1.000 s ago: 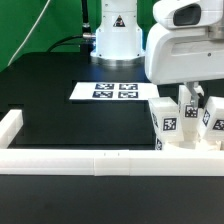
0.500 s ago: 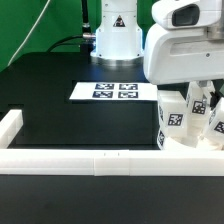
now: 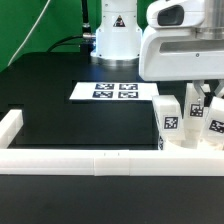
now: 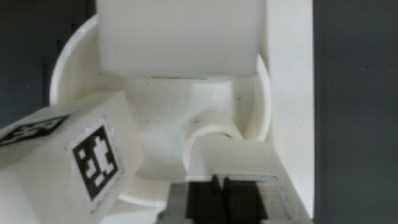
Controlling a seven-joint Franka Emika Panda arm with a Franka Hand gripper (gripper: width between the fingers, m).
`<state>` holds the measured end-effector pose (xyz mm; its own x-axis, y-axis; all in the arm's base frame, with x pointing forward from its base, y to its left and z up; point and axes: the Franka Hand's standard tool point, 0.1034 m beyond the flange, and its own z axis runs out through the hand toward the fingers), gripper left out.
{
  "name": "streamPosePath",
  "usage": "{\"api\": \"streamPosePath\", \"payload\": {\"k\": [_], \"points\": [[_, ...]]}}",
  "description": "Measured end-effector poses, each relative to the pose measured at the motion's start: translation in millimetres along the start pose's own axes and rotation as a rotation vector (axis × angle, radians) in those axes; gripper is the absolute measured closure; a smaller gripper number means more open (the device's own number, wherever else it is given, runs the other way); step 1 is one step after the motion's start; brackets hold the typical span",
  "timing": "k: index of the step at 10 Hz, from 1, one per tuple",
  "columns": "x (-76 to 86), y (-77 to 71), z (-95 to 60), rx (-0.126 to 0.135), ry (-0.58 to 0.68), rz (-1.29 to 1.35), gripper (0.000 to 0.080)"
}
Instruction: Assemble stool
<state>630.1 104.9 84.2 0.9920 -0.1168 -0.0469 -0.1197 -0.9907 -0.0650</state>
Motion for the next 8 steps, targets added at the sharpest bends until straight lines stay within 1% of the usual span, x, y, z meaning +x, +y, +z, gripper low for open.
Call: {"api": "streamPosePath", "payload": {"k": [1, 2, 3, 4, 5, 6, 7, 8], "points": [[0.1, -0.1, -0.7, 0.000, -0.001, 0.001, 0.0768], [0.2, -0.9, -4.5, 0.001, -0.008, 0.002, 0.0590], [0.9, -2.0, -8.3, 0.003, -0.004, -0.001, 0.0590], [1.7, -2.5, -10.5, 0.004, 0.000, -0.004, 0.0386], [1.2, -2.1, -8.6, 0.003, -0.002, -0.004, 0.0251], [1.1, -2.1, -8.4, 0.003, -0.003, -0.003, 0.0251], [1.1, -4.2, -8.0, 0.001, -0.005, 0.033, 0.0170], [3.4, -11.9, -7.6, -0.006, -0.003, 0.087, 0.0156]]}}
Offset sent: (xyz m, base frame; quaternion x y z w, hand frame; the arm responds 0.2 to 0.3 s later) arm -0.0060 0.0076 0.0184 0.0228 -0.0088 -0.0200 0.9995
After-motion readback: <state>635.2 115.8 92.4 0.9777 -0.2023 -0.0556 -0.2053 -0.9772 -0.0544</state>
